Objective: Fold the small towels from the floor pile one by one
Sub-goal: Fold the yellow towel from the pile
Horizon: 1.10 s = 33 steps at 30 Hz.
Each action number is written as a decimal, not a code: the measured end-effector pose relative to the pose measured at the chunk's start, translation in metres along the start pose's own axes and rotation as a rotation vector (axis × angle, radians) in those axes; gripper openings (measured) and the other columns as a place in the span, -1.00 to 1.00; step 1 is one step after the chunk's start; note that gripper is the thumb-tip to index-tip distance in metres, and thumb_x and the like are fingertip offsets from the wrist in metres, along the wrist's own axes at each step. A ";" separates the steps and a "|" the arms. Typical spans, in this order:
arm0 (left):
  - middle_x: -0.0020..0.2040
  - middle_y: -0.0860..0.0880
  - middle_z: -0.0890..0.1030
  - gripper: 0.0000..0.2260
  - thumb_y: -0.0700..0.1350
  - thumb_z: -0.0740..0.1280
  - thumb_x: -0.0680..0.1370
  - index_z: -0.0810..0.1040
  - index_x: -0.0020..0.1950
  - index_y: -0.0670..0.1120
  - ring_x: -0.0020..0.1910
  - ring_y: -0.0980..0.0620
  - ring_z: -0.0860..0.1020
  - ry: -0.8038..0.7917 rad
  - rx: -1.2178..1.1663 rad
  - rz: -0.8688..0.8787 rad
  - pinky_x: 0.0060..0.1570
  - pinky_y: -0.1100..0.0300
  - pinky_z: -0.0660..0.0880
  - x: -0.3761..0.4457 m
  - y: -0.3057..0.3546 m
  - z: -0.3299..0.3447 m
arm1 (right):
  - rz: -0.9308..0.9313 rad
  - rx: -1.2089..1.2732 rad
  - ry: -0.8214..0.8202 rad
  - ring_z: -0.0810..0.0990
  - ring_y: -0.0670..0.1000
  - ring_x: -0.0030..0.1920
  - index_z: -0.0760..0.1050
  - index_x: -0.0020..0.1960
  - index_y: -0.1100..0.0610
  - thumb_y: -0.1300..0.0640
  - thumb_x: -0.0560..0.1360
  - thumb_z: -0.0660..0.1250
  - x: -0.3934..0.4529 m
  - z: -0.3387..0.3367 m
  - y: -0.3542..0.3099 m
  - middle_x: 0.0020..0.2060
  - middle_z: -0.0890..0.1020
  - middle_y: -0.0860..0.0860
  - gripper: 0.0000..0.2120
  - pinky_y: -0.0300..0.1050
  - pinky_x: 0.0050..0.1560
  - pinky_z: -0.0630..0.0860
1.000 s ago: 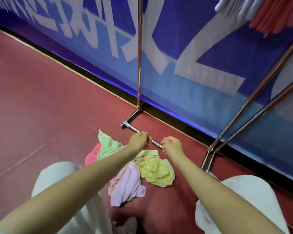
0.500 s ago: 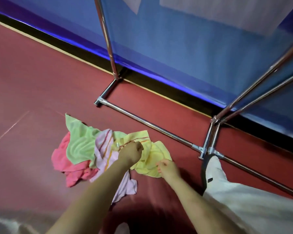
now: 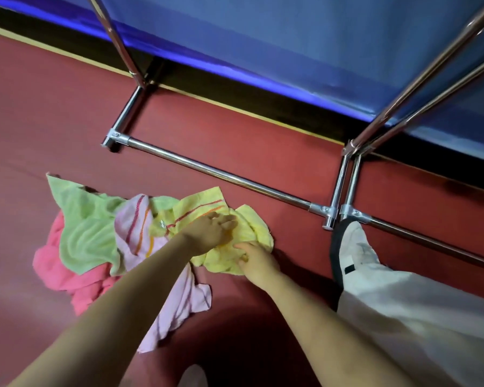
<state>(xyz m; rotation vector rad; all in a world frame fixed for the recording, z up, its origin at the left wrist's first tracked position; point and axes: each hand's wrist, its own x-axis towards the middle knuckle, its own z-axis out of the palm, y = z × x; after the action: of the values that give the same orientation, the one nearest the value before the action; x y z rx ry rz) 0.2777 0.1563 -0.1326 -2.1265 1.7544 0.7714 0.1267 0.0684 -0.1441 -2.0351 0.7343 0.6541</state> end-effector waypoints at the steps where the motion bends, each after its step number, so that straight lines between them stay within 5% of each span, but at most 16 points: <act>1: 0.60 -0.04 0.07 -0.55 0.02 -0.04 0.70 0.09 0.58 -0.07 0.50 -0.10 0.23 0.017 0.054 0.021 0.45 0.16 0.03 0.000 -0.004 0.000 | 0.000 -0.004 -0.002 0.45 0.01 0.30 0.40 0.38 -0.05 0.15 0.54 0.23 0.000 0.000 0.001 0.36 0.43 -0.08 -0.58 -0.10 0.26 0.42; 3: 0.59 -0.04 0.12 -0.47 0.09 -0.20 0.64 0.17 0.56 -0.05 0.51 -0.08 0.21 -0.002 0.097 0.081 0.46 0.14 0.05 -0.005 -0.009 -0.002 | 0.008 -0.014 -0.014 0.43 0.03 0.32 0.38 0.39 -0.05 0.12 0.54 0.24 -0.001 -0.002 0.000 0.37 0.42 -0.06 -0.58 -0.08 0.27 0.41; 5: 0.47 -0.09 0.38 -0.31 0.07 -0.30 0.52 0.45 0.39 -0.09 0.48 -0.05 0.31 -0.037 0.099 0.147 0.46 0.07 0.17 -0.012 -0.013 -0.006 | 0.018 -0.018 -0.029 0.43 0.05 0.32 0.36 0.40 -0.05 0.08 0.55 0.24 -0.004 -0.003 -0.001 0.36 0.44 -0.04 -0.58 -0.08 0.26 0.42; 7: 0.01 -0.06 0.68 -0.50 0.03 -0.09 0.53 0.64 -0.05 -0.05 0.14 -0.01 0.61 0.019 0.086 0.136 0.28 0.07 0.43 -0.021 -0.014 -0.016 | 0.015 -0.034 -0.030 0.45 0.09 0.29 0.37 0.38 -0.05 0.02 0.54 0.25 -0.008 -0.007 -0.006 0.30 0.48 -0.03 -0.59 -0.07 0.21 0.45; 9: -0.30 -0.05 0.63 -0.66 0.01 0.07 0.55 0.58 -0.18 -0.08 -0.23 -0.07 0.63 0.141 -0.099 0.110 0.11 0.09 0.52 -0.034 -0.007 -0.034 | 0.005 -0.058 -0.015 0.44 0.11 0.27 0.39 0.33 -0.01 -0.03 0.53 0.26 -0.014 -0.013 -0.013 0.27 0.50 -0.01 -0.62 -0.09 0.16 0.41; 13: -0.15 -0.18 0.62 -0.71 0.00 0.13 0.57 0.56 0.03 -0.14 -0.16 -0.20 0.54 0.244 -0.364 -0.039 -0.21 0.11 0.36 -0.063 0.012 -0.089 | -0.051 -0.093 0.081 0.39 0.13 0.27 0.47 0.14 0.15 -0.04 0.56 0.21 -0.036 -0.036 -0.041 0.22 0.47 0.09 -0.70 -0.08 0.18 0.33; 16: -0.08 -0.15 0.64 -0.62 0.04 0.08 0.49 0.59 0.04 -0.13 -0.12 -0.17 0.55 0.293 -0.409 -0.052 -0.18 0.09 0.42 -0.093 0.024 -0.130 | -0.070 -0.075 0.140 0.41 0.13 0.22 0.44 -0.05 0.13 -0.01 0.57 0.18 -0.060 -0.056 -0.066 0.16 0.47 0.11 -0.79 -0.06 0.14 0.35; 24: -0.09 -0.15 0.64 -0.67 0.02 0.16 0.53 0.60 0.05 -0.14 -0.08 -0.17 0.56 0.498 -0.395 -0.181 -0.22 0.15 0.27 -0.199 0.068 -0.191 | -0.131 0.283 0.192 0.55 0.06 0.02 0.40 -0.17 -0.03 0.12 0.53 0.08 -0.157 -0.088 -0.122 -0.05 0.56 -0.08 -0.83 -0.10 0.10 0.46; 27: -0.10 -0.14 0.66 -0.67 0.02 0.18 0.50 0.62 0.02 -0.15 -0.10 -0.13 0.57 0.698 -0.559 -0.258 -0.22 0.16 0.28 -0.250 0.087 -0.195 | -0.249 0.253 0.238 0.57 0.10 -0.08 0.43 -0.14 0.10 -0.08 0.43 0.10 -0.199 -0.092 -0.142 -0.19 0.58 0.00 -0.73 0.11 0.06 0.49; 33: -0.29 0.08 0.56 -0.93 -0.18 0.36 0.55 0.63 -0.10 -0.13 -0.19 0.03 0.50 0.978 -0.863 -0.439 -0.23 0.41 0.34 -0.319 0.116 -0.183 | -0.498 -0.116 0.323 0.55 0.08 -0.07 0.50 0.03 0.09 -0.17 0.49 0.32 -0.282 -0.107 -0.175 -0.12 0.61 0.03 -0.67 0.00 -0.04 0.45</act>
<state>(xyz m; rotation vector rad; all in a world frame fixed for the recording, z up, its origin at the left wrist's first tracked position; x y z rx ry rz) 0.1679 0.2946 0.2104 -3.7718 1.2005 0.3819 0.0736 0.1312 0.1951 -2.3404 0.3424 0.0831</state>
